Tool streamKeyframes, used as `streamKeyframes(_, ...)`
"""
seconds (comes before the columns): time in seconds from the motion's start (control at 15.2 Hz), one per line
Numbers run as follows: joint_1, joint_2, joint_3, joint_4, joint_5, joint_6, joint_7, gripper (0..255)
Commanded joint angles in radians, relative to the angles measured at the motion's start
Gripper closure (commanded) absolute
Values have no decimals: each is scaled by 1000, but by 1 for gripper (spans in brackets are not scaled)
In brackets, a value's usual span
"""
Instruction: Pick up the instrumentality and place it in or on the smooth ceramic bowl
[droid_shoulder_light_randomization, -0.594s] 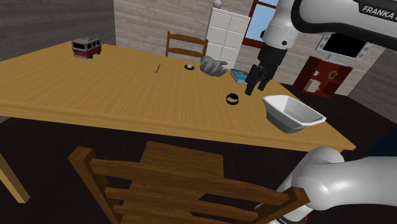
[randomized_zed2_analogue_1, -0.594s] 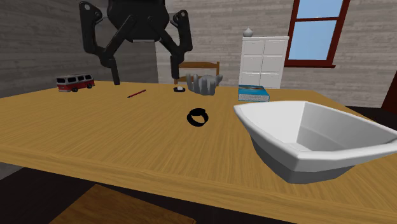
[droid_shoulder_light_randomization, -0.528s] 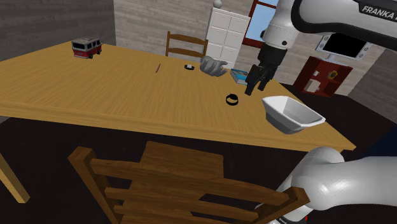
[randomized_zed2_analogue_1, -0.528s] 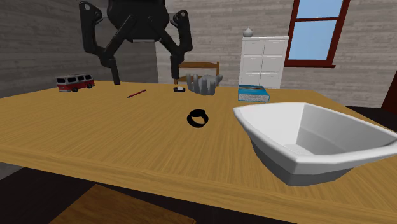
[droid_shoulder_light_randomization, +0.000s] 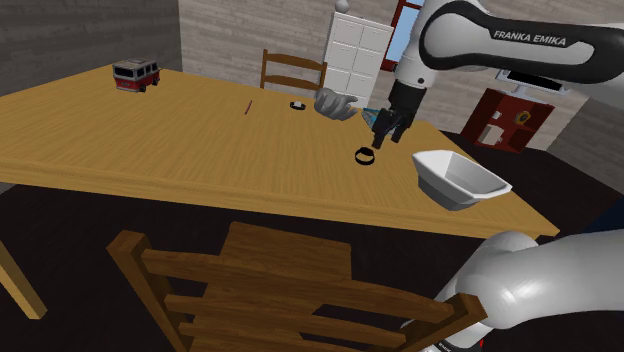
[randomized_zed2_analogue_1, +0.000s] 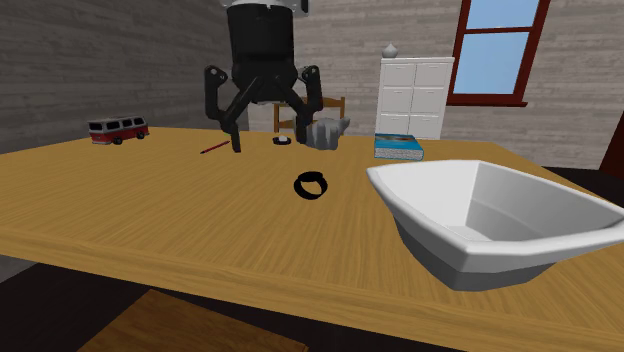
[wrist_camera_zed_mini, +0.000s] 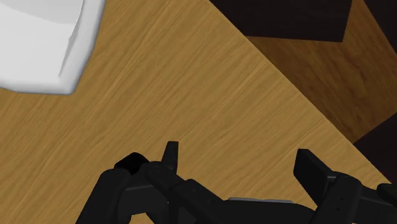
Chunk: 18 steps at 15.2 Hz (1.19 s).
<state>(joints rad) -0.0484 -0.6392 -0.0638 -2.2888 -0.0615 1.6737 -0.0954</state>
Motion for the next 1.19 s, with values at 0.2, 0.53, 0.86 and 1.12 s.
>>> streamKeyframes(0.2, -19, 151, -63, 43, -21, 113, -63, 0)
streamKeyframes(0.53, -33, 312, -121, 114, -21, 209, -127, 0)
streamKeyframes(0.86, -42, 417, -153, 147, -9, 281, -168, 0)
streamKeyframes(1.12, -43, 430, -156, 106, -8, 335, -169, 0)
